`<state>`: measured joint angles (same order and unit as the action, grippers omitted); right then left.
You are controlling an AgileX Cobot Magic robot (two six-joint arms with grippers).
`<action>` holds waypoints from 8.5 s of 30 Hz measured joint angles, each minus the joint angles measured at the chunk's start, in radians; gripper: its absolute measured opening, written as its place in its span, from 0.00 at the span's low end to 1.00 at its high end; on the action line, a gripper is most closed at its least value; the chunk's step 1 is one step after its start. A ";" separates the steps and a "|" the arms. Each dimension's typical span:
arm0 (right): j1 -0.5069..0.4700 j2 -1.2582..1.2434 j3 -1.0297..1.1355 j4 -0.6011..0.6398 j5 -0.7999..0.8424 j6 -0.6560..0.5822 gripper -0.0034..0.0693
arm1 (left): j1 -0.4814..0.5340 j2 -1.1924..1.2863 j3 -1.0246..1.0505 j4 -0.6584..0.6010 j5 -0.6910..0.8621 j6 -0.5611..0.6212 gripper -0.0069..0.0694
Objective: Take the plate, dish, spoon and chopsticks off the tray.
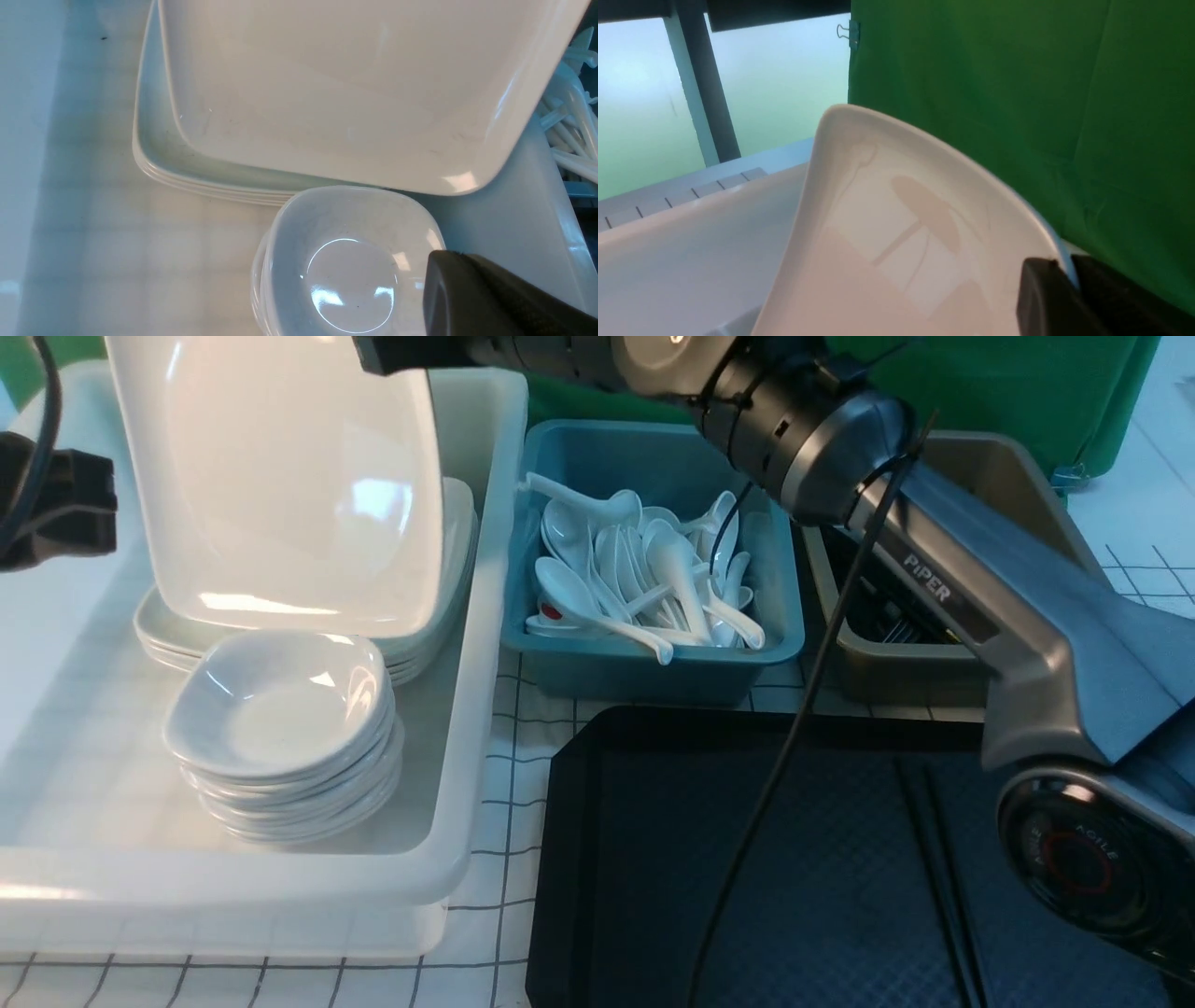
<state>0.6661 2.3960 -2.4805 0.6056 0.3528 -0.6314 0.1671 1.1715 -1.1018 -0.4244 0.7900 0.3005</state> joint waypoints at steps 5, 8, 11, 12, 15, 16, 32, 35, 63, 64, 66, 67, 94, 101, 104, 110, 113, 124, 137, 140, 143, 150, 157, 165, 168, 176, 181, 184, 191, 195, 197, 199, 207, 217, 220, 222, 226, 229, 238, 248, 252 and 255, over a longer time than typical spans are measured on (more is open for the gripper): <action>0.000 0.010 0.000 0.000 -0.001 0.009 0.11 | 0.000 0.000 0.000 0.000 0.001 0.001 0.09; 0.000 0.019 0.000 0.000 -0.006 0.010 0.11 | 0.000 0.000 0.000 0.000 0.002 0.001 0.09; 0.001 0.026 0.001 0.000 -0.007 0.013 0.12 | 0.000 0.000 0.000 0.000 0.003 0.002 0.09; 0.001 0.033 0.001 0.000 -0.007 0.015 0.13 | 0.000 0.000 0.000 0.000 0.004 0.002 0.09; 0.001 0.034 0.001 0.004 -0.022 0.027 0.21 | 0.000 0.000 0.000 0.000 0.011 0.003 0.09; 0.001 0.034 0.001 0.004 -0.026 0.027 0.22 | 0.000 0.000 0.000 0.000 0.013 0.003 0.09; 0.000 0.031 0.001 -0.001 -0.011 0.030 0.48 | 0.000 0.000 0.000 0.005 0.030 0.005 0.09; -0.011 -0.001 0.001 -0.087 0.089 0.047 0.37 | 0.000 0.000 0.000 0.010 0.030 0.005 0.09; -0.296 -0.626 0.274 -0.419 0.868 0.254 0.06 | 0.000 0.740 -0.588 0.582 0.058 -0.408 0.09; -0.296 -0.638 0.302 -0.419 0.868 0.251 0.06 | 0.000 0.767 -0.609 0.601 0.057 -0.414 0.09; -0.296 -0.658 0.339 -0.419 0.869 0.242 0.06 | 0.000 0.826 -0.651 0.628 0.043 -0.425 0.09; -0.296 -0.668 0.354 -0.418 0.871 0.239 0.06 | 0.000 0.852 -0.663 0.635 0.033 -0.431 0.09; -0.296 -0.703 0.389 -0.326 0.872 0.217 0.06 | 0.001 1.044 -0.688 0.665 -0.487 -0.462 0.09; -0.295 -0.713 0.389 -0.321 0.872 0.217 0.06 | 0.001 0.961 -0.688 0.477 -0.168 -0.323 0.09; -0.286 -0.717 0.389 -0.320 0.872 0.217 0.06 | 0.001 0.905 -0.688 0.350 0.000 -0.224 0.09; -0.265 -0.718 0.389 -0.309 0.872 0.215 0.06 | -0.001 0.834 -0.684 0.254 0.287 -0.092 0.09; -0.265 -0.718 0.389 -0.309 0.872 0.214 0.06 | -0.001 0.812 -0.653 0.303 0.351 -0.117 0.09; -0.265 -0.718 0.389 -0.307 0.864 0.209 0.06 | 0.000 0.618 -0.355 0.304 0.293 -0.177 0.09; -0.264 -0.718 0.389 -0.305 0.864 0.209 0.06 | 0.000 0.745 -0.293 0.237 0.130 -0.152 0.09; -0.264 -0.718 0.389 -0.304 0.865 0.209 0.06 | 0.000 0.753 -0.294 0.209 0.080 -0.122 0.09; -0.264 -0.718 0.389 -0.304 0.867 0.209 0.06 | 0.007 0.756 -0.314 0.250 0.075 -0.150 0.09; -0.264 -0.718 0.389 -0.304 0.868 0.209 0.07 | 0.110 0.756 -0.371 0.283 0.032 -0.200 0.09; -0.264 -0.718 0.389 -0.302 0.868 0.209 0.07 | 0.133 0.756 -0.397 0.229 0.224 -0.149 0.09; -0.264 -0.718 0.389 -0.299 0.868 0.209 0.07 | 0.064 0.756 -0.397 0.211 0.214 -0.122 0.09; -0.264 -0.718 0.389 -0.298 0.869 0.209 0.07 | 0.042 0.760 -0.398 0.209 0.111 -0.125 0.09; -0.264 -0.718 0.389 -0.285 0.869 0.210 0.07 | 0.053 0.797 -0.420 0.289 -0.030 -0.236 0.09; -0.264 -0.718 0.389 -0.268 0.869 0.210 0.07 | 0.058 0.755 -0.442 0.313 0.023 -0.214 0.09; -0.263 -0.718 0.389 -0.263 0.869 0.210 0.07 | 0.045 0.706 -0.448 0.296 0.096 -0.171 0.09; -0.263 -0.718 0.389 -0.261 0.869 0.212 0.07 | 0.034 0.715 -0.452 0.290 0.282 -0.155 0.09; -0.263 -0.718 0.389 -0.261 0.869 0.213 0.07 | 0.034 0.772 -0.452 0.287 0.296 -0.152 0.09; -0.263 -0.718 0.389 -0.261 0.869 0.213 0.07 | 0.034 0.798 -0.452 0.283 0.282 -0.147 0.09; -0.263 -0.718 0.389 -0.261 0.869 0.213 0.07 | 0.034 0.830 -0.452 0.281 0.219 -0.145 0.09; -0.263 -0.720 0.389 -0.261 0.869 0.249 0.08 | 0.035 0.828 -0.487 0.383 0.166 -0.206 0.09; -0.262 -0.827 0.470 -0.453 0.866 0.373 0.10 | 0.036 0.633 -0.499 0.359 0.314 -0.193 0.09; -0.266 -0.935 0.654 -0.558 0.864 0.450 0.11 | -0.015 0.449 -0.425 0.189 0.297 -0.085 0.09; -0.267 -0.988 0.769 -0.573 0.865 0.470 0.13 | -0.083 0.347 -0.367 0.141 0.263 -0.039 0.09; -0.270 -1.032 1.020 -0.587 0.867 0.496 0.26 | -0.245 0.149 -0.226 0.103 0.171 -0.007 0.09; -0.290 -1.027 1.215 -0.588 0.837 0.498 0.45 | -0.416 0.027 -0.100 0.087 0.069 0.008 0.09; -0.442 -0.885 1.426 -0.537 0.676 0.498 0.67 | -0.849 0.045 0.129 0.072 -0.231 -0.019 0.09; -0.356 -0.811 1.570 -0.432 0.743 0.467 0.66 | -1.078 0.290 0.131 0.058 -0.230 -0.024 0.09; -0.343 -0.810 1.660 -0.430 0.609 0.527 0.66 | -1.130 0.328 0.131 0.058 -0.244 -0.024 0.09; -0.343 -0.806 1.719 -0.430 0.503 0.568 0.66 | -1.139 0.335 0.131 0.057 -0.258 -0.042 0.09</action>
<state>0.3234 1.5904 -0.7615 0.1753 0.8559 -0.0631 -0.9718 1.5068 -0.9712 -0.3673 0.5318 0.2586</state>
